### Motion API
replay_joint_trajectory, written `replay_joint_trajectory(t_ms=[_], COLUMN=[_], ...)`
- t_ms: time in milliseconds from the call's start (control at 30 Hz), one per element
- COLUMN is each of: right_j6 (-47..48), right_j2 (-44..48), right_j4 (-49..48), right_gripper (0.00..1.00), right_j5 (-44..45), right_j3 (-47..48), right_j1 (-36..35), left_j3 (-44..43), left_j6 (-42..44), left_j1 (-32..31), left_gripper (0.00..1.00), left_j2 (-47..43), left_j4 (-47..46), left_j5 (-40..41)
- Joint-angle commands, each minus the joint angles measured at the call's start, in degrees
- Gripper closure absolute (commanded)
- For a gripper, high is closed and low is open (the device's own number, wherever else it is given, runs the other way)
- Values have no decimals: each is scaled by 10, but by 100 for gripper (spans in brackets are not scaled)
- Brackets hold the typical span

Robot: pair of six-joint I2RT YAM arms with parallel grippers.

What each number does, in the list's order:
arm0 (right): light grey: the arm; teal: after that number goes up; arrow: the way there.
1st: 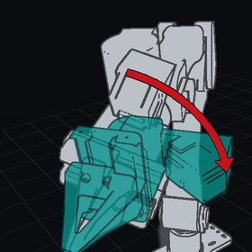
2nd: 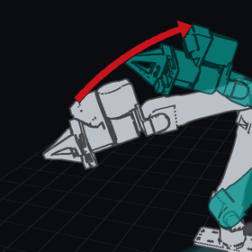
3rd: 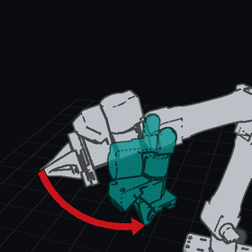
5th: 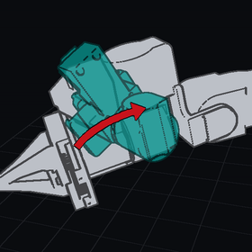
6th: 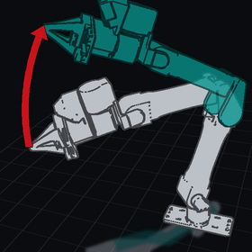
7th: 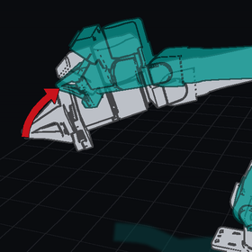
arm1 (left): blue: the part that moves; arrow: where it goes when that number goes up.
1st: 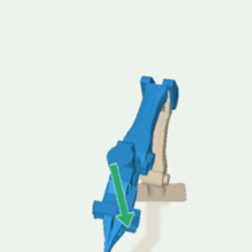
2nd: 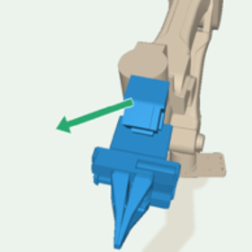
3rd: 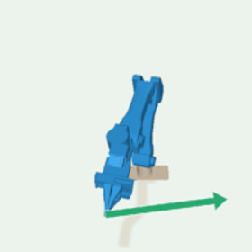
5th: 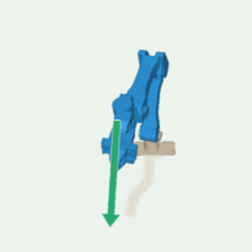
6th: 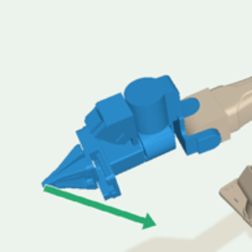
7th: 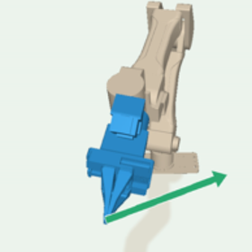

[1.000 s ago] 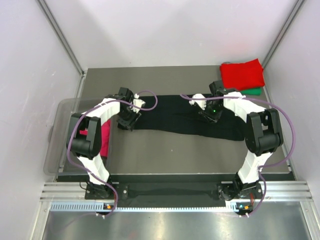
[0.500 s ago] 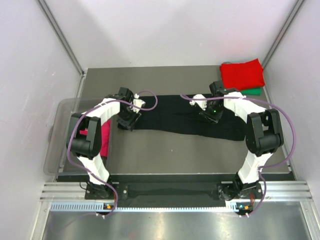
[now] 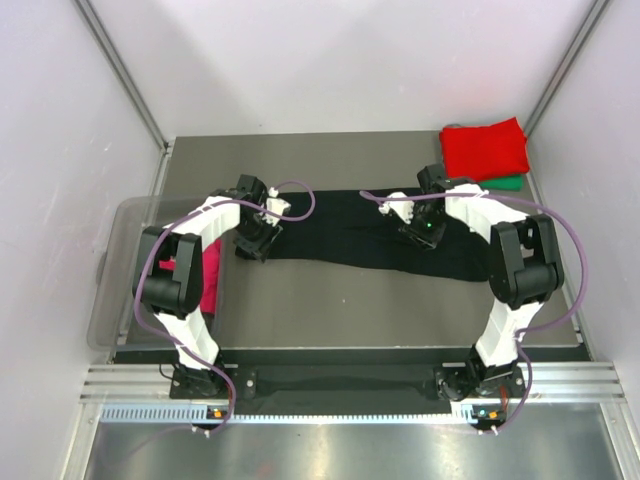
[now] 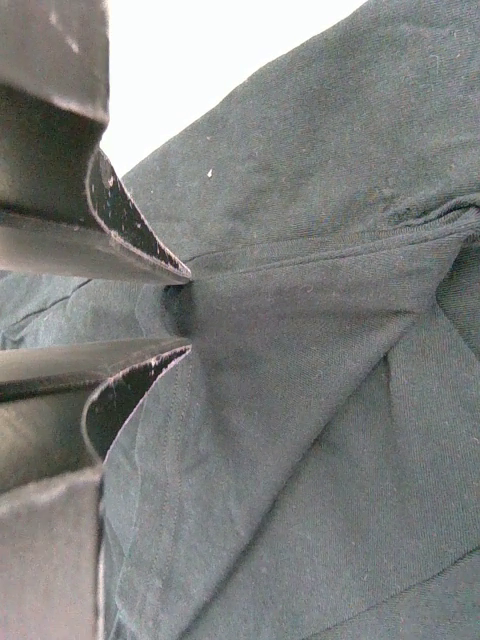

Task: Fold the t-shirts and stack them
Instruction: Fold the tshirt

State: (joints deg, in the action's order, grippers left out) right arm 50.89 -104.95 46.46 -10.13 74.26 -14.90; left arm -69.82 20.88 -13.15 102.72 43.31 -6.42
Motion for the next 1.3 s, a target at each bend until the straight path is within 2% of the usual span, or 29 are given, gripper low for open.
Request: replay_joint_trajectory(t_ms=[0,133,267,333,567,900,1267], right_j6=[-2,-3,-1,-3,-10,-18,-15], right_j2=[-3,-10,-11,-7,16,-43,-19], right_j4=[0,6,8,9,-24,-16,-11], right_gripper=[72,78,90,92,93,92,91], right_j5=[3,3,5,15,60,89,91], right_j3=[7,14,18,21,48,148,102], right_j1=[-5,-3,-4,-4,-6,-21,-31], left_j3=[3,3,3,2,2,5,-1], left_j6=[-3,-5,-4,-4,-5,-4,-4], left_j1=[2,2,2,2,2,2,2], left_gripper=[50,50,50,50,50,50,50], left_j2=[-3,-3,-2,-2,-1,-6,9], left_j4=[-9,-9,-9,-9,-9,-6,0], left_j5=[-3,-3,-1,-1,-3,0,-7])
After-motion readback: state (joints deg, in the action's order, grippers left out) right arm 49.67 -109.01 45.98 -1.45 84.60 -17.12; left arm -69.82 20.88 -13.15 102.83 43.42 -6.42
